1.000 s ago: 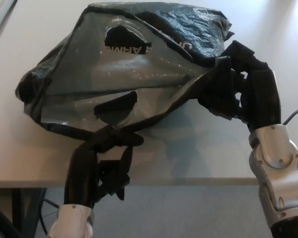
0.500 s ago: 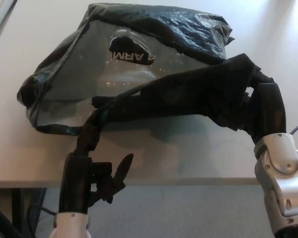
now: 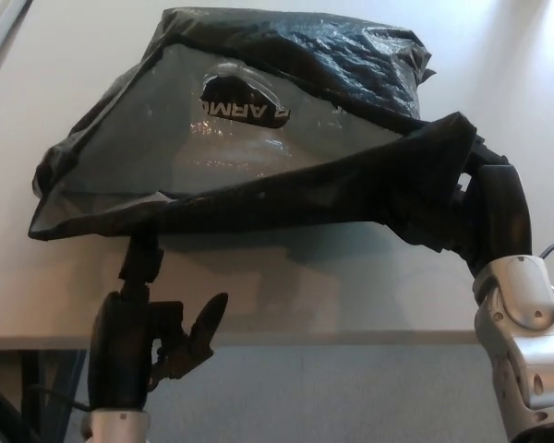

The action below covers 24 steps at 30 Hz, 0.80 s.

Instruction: A plastic bag is kept infront of the robot in the middle of the desk and the robot uses both its hands to grab it from the top and lifts it up and then releases it.

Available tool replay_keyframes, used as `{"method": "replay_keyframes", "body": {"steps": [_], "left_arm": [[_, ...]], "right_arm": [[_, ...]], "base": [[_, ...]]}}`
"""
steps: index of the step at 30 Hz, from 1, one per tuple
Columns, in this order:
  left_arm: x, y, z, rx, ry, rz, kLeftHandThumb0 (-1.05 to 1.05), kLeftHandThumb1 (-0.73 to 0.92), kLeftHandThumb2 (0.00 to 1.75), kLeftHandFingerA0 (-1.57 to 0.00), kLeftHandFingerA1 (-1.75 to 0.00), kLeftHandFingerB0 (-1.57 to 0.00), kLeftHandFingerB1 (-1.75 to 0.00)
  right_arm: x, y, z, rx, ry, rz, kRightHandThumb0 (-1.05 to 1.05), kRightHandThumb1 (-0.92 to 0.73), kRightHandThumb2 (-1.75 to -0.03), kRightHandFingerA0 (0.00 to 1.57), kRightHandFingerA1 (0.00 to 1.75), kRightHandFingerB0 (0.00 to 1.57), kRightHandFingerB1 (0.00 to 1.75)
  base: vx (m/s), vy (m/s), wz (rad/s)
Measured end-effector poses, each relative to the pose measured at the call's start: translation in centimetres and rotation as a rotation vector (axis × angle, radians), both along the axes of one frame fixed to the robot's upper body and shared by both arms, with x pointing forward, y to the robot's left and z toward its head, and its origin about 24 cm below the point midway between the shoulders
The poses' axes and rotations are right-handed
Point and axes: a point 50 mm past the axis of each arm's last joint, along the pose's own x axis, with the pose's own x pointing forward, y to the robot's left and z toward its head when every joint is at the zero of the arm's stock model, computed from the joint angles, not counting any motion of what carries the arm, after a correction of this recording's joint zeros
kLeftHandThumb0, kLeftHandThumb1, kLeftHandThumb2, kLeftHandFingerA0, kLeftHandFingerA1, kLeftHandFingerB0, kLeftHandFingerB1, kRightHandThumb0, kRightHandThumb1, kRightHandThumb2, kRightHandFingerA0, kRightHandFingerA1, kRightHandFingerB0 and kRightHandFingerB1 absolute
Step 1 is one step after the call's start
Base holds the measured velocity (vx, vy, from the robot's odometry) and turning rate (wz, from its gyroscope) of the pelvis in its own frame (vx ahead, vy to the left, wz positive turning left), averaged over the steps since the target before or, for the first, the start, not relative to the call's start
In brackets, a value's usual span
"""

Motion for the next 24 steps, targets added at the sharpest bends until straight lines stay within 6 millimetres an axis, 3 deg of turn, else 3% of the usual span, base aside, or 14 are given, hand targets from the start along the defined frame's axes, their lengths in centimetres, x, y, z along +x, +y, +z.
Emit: {"method": "replay_keyframes", "body": {"steps": [10, 11, 12, 13, 20, 24], "left_arm": [[0.9, 1.6, 1.3, 0.174, -0.172, 0.047, -0.13, 0.62, 0.61, -0.66, -1.75, -0.02, -0.15], [0.9, 1.7, 1.5, 0.188, -0.187, 0.051, -0.21, 0.56, 0.72, -0.91, -1.52, -0.04, -0.04], [1.0, 1.9, 1.6, 0.207, -0.204, 0.055, -0.21, 0.56, 0.72, -0.91, -1.52, -0.04, -0.04], [1.0, 2.0, 1.7, 0.219, -0.214, 0.057, -0.15, 0.62, 0.61, -0.68, -1.75, -0.03, -0.15], [1.0, 2.6, 2.4, 0.321, -0.317, 0.073, -0.15, 0.63, 0.6, -0.69, -1.75, -0.08, -0.1], [0.8, 2.6, 2.5, 0.374, -0.369, 0.063, -0.15, 0.65, 0.61, -0.66, -1.75, 0.0, -0.12]], "right_arm": [[0.0, -0.1, -0.3, 0.012, 0.015, 0.003, -0.33, -0.67, -0.58, 0.92, 1.75, 0.63, 1.75], [0.0, -0.1, -0.3, 0.013, 0.016, 0.003, -0.32, -0.67, -0.58, 0.91, 1.75, 0.62, 1.75], [0.0, -0.1, -0.3, 0.014, 0.017, 0.004, -0.32, -0.67, -0.58, 0.91, 1.75, 0.62, 1.75], [0.0, -0.1, -0.3, 0.015, 0.018, 0.004, -0.34, -0.67, -0.58, 0.9, 1.75, 0.62, 1.75], [0.0, 0.0, -0.4, 0.021, 0.023, 0.011, -0.33, -0.67, -0.58, 0.9, 1.75, 0.62, 1.75], [0.0, 0.1, -0.5, 0.027, 0.029, 0.015, -0.33, -0.67, -0.58, 0.9, 1.75, 0.62, 1.75]], "base": [[0.0, 0.0, 0.0], [0.0, 0.0, 0.0], [0.0, 0.0, 0.0], [0.0, 0.0, 0.0], [0.0, 0.0, 0.0], [0.0, 0.0, 0.0]]}}
